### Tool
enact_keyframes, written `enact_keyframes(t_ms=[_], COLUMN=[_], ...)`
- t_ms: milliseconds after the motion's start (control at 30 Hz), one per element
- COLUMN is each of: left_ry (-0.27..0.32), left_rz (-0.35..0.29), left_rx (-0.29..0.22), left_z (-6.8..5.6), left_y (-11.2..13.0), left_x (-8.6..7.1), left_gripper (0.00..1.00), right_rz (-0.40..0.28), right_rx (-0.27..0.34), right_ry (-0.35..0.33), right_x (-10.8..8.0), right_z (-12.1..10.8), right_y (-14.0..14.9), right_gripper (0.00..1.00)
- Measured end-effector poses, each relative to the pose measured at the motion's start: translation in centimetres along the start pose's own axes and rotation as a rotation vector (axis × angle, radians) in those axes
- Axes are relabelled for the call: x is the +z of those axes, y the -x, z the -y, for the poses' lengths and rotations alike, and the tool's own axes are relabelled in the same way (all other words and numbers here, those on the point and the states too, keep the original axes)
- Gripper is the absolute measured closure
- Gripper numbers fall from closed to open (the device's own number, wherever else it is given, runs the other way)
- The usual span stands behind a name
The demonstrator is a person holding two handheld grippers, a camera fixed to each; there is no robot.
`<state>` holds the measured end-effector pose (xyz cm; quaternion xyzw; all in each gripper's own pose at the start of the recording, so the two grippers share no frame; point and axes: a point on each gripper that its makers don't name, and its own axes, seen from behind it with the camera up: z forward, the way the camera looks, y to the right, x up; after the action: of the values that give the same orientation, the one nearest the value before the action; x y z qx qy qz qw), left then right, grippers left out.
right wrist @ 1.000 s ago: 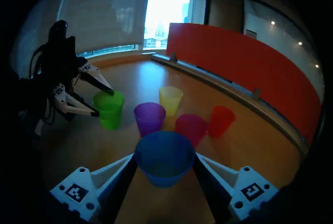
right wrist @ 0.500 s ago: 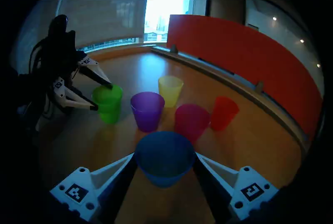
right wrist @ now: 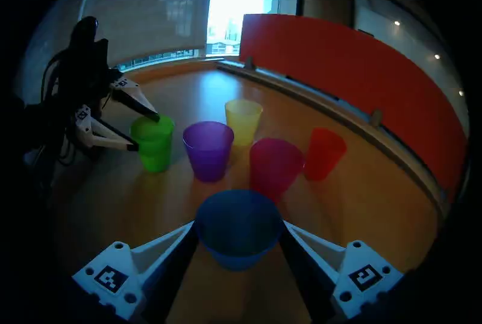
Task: Pour water
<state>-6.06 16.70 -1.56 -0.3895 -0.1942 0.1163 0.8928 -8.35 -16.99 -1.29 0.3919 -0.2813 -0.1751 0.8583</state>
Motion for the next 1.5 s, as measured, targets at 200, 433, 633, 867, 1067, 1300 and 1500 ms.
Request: enact_keyframes(t_ms=[200, 433, 633, 867, 1067, 1300, 1500], left_ry=[-0.001, -0.005, -0.013, -0.013, -0.009, -0.002, 0.000], left_rz=[0.003, 0.001, 0.004, 0.005, 0.006, 0.017, 0.037], left_rx=[-0.004, -0.013, -0.023, -0.029, -0.044, -0.061, -0.059], left_z=[0.1, 0.1, 0.3, 0.3, 0.3, 0.4, 0.3], left_y=[0.2, 0.4, 0.7, 0.8, 0.9, 1.3, 1.6], left_x=[0.1, -0.1, -0.3, -0.4, -0.4, -0.4, -0.4], left_gripper=[0.13, 0.13, 0.13, 0.12, 0.11, 0.10, 0.10], right_rz=[0.001, 0.004, 0.007, 0.016, 0.027, 0.056, 0.058], right_rx=[0.005, 0.007, 0.004, 0.008, 0.008, -0.006, 0.004], right_ry=[-0.001, 0.002, 0.005, 0.012, 0.022, 0.033, 0.038], right_x=[0.1, 0.0, -0.2, -0.3, -0.4, -0.5, -0.6], right_z=[0.0, 0.0, 0.0, -0.1, -0.3, -0.4, -0.6], right_y=[0.2, 0.4, 0.5, 0.9, 1.4, 2.6, 2.8], right_gripper=[0.08, 0.08, 0.08, 0.07, 0.06, 0.06, 0.00])
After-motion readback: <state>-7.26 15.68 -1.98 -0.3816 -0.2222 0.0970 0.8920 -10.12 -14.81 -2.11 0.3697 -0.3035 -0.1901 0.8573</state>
